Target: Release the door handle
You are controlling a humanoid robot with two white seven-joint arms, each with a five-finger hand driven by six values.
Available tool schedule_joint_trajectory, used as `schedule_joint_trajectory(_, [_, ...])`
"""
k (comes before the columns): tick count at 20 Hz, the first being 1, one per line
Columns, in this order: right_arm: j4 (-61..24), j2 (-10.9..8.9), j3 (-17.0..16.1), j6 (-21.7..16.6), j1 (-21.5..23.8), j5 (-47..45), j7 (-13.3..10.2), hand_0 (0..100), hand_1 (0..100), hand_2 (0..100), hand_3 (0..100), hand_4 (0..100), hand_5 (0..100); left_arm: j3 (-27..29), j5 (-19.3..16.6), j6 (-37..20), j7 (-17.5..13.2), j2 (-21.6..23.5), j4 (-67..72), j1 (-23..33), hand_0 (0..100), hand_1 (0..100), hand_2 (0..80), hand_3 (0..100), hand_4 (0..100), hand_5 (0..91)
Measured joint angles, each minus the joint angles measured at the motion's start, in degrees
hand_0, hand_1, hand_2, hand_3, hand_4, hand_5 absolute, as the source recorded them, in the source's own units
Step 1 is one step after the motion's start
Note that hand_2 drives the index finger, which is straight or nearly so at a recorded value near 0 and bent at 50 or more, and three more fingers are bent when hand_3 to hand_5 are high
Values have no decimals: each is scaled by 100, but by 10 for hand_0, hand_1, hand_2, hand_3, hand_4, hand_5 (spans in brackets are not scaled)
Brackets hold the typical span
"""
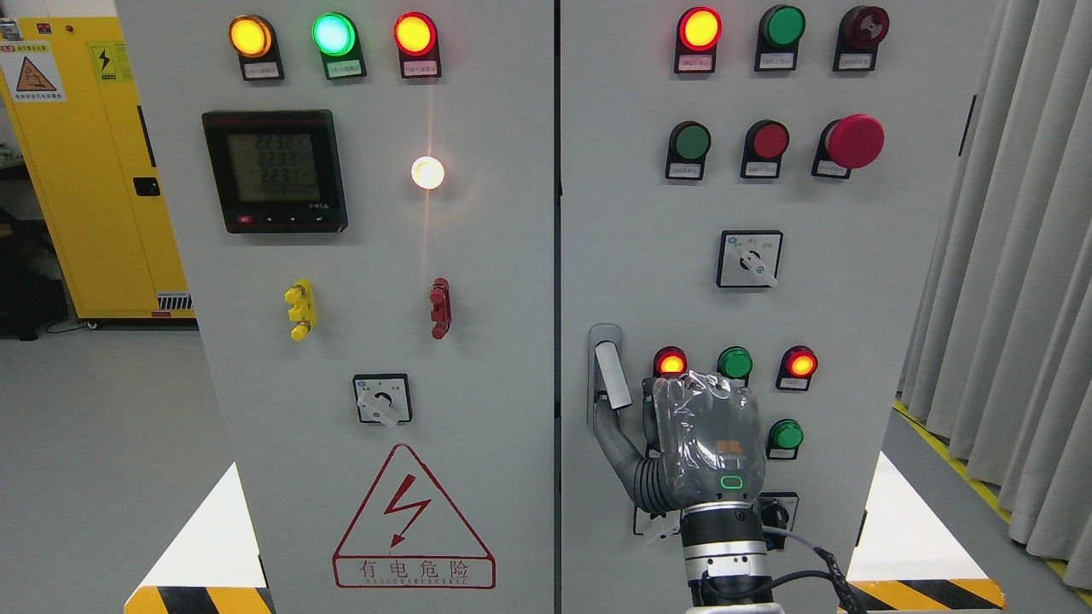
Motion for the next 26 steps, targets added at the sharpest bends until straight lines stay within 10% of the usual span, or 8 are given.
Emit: schedule_joint_trajectory(26, [-43, -5, -106, -3, -8, -15, 3, 703, 368, 1000, 1000, 1000, 1000, 0, 0, 0, 0, 0, 0, 0, 120, 556, 0, 0, 0, 0])
